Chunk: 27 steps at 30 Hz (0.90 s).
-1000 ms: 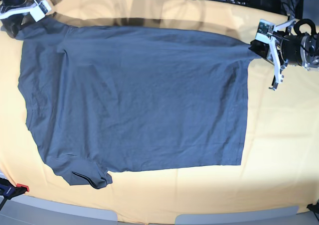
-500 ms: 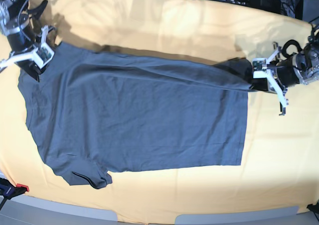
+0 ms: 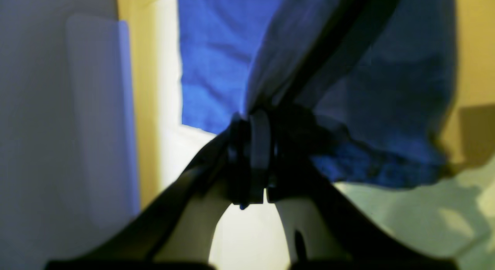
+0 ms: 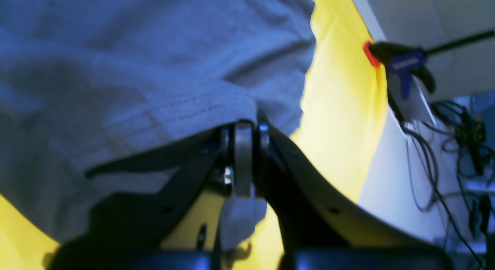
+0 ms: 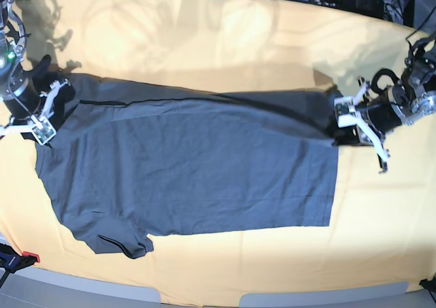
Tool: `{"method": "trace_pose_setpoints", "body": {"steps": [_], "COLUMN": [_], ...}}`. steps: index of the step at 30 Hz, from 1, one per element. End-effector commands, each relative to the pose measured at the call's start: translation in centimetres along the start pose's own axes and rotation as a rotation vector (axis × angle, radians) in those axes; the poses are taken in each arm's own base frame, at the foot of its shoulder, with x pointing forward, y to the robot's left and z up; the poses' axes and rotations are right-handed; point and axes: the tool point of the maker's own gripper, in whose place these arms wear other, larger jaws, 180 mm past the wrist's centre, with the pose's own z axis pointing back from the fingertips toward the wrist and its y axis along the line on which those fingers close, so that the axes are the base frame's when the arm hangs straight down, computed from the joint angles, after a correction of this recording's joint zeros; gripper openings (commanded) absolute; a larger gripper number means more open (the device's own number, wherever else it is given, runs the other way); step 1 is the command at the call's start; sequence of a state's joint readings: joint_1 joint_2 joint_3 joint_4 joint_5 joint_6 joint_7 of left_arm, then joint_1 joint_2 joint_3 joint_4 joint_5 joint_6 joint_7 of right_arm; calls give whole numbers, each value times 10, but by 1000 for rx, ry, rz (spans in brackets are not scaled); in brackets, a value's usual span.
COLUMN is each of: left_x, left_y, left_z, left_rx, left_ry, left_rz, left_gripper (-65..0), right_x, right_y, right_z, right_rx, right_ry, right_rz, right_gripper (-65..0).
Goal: Fold the T-shirt properly
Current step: 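Lift the held edge and fold it over the shirt body, then open both grippers to release the folded edge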
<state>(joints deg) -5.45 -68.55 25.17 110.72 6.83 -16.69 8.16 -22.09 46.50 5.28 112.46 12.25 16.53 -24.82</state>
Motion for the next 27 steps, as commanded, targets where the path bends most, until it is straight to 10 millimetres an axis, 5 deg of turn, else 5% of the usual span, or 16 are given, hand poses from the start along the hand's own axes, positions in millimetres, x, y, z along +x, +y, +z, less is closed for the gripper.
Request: {"method": "trace_pose_setpoints", "body": {"steps": [1,5,11,17,23,27], "left_x": [-2,-6,-8,-4,2,3], "left_y": [23,33,3,-2,-4,-1], "left_z": [5,5,5,-1,-5,-6], "left_rx": [60,56,-124,-135,-130,-113], "left_ry": [5,-12,-60,-81,-103,-103], "left_rz": [-23,46,57,78,89,91], "left_gripper": [-650,-650,-650,-650,-650,-650], "right_x": [8,13,12,24,44,39], "right_y": [-9,2,-14,-38,-35,-39], "right_z": [-1,-12,-30,-40,-47,-52], "right_rx": [-25,-33,-178,-255,-164,-158], "right_ry": [-25,-25,1,-16,-71,-54], "right_rz": [18,64,32,28,1,0], "right_gripper": [-650,-650,-650,-650,-650,-650]}}
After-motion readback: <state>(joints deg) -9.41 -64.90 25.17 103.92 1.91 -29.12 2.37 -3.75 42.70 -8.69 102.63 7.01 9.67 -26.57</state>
